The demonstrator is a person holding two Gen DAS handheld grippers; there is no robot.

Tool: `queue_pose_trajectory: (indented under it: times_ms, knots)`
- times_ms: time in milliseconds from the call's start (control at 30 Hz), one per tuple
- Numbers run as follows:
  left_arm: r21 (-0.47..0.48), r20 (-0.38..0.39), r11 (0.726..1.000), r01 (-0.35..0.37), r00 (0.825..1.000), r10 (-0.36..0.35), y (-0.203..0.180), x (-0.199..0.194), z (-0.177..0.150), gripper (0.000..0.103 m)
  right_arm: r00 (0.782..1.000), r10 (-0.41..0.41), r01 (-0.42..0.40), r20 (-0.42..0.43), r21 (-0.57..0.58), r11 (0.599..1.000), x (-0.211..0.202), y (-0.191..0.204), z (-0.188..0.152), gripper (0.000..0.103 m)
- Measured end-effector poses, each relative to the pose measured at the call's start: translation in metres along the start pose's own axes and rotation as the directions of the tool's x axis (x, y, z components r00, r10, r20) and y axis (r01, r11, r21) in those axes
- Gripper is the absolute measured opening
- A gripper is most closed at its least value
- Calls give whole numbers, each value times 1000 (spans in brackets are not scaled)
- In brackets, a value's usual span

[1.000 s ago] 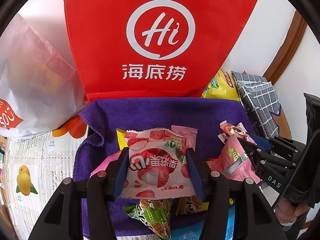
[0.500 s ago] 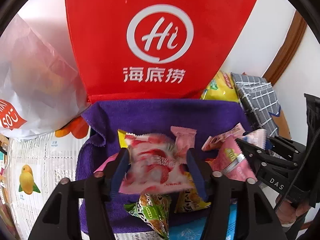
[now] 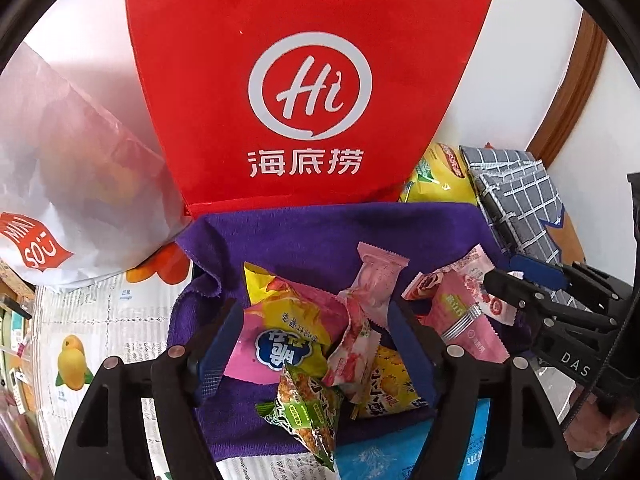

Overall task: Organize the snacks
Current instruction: 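Lower the white-red bag with the left tool while the right tool lowers the Lotso stick onto the towel, then open the left tool to release the white-red bag while the right tool releases the Lotso stick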

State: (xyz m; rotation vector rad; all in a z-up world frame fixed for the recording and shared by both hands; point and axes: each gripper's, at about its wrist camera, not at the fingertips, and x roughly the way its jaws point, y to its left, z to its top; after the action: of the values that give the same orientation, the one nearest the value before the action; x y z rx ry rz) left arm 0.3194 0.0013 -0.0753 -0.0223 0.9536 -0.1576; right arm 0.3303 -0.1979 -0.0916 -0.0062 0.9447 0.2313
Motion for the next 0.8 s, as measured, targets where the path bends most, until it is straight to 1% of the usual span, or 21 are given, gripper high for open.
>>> queue_pose_trajectory:
  times_ms: [167, 233, 300, 333, 400, 433, 467, 533, 567, 633, 767, 800]
  knots:
    - [-5, -5, 1000, 10, 1000, -10, -1, -4, 0, 73, 1000, -18, 18, -8, 9, 1000, -9, 1, -3, 42]
    - [-11, -22, 1000, 19, 1000, -19, -1, -5, -1, 73, 999, -36, 37, -18, 17, 999, -12, 2, -5, 43]
    - [-17, -39, 1000, 12, 999, -12, -2, -6, -2, 73, 998, -59, 59, -19, 11, 998, -15, 2, -8, 44]
    - [-19, -30, 1000, 19, 999, -20, -2, -10, -2, 73, 997, -69, 69, -15, 6, 998, -19, 3, -10, 46]
    - [-17, -26, 999, 30, 999, -31, -2, -16, -3, 73, 997, -77, 77, -12, 16, 997, -25, 3, -13, 54]
    - [-16, -22, 999, 36, 999, -36, -3, -19, -3, 73, 997, -82, 83, -9, 21, 996, -29, 3, -14, 62]
    - [-14, -13, 999, 42, 999, -43, -3, -22, -3, 73, 995, -96, 96, -1, 26, 995, -34, 3, -15, 66]
    - [2, 2, 999, 44, 999, -44, -6, -30, -4, 73, 992, -124, 123, 12, 33, 992, -42, 3, -17, 68]
    - [13, 8, 999, 30, 1000, -30, -8, -34, -5, 73, 990, -141, 140, 12, 44, 989, -47, 3, -19, 71]
    - [21, 23, 1000, 12, 1000, -12, -11, -41, -5, 73, 987, -159, 158, 19, 59, 986, -57, 3, -22, 72]
    - [30, 65, 999, 33, 997, -35, -14, -62, -6, 72, 984, -177, 174, 35, 62, 983, -76, 7, -30, 77]
    - [43, 85, 999, 26, 996, -30, -17, -71, -8, 72, 984, -173, 170, 47, 65, 983, -83, 7, -33, 77]
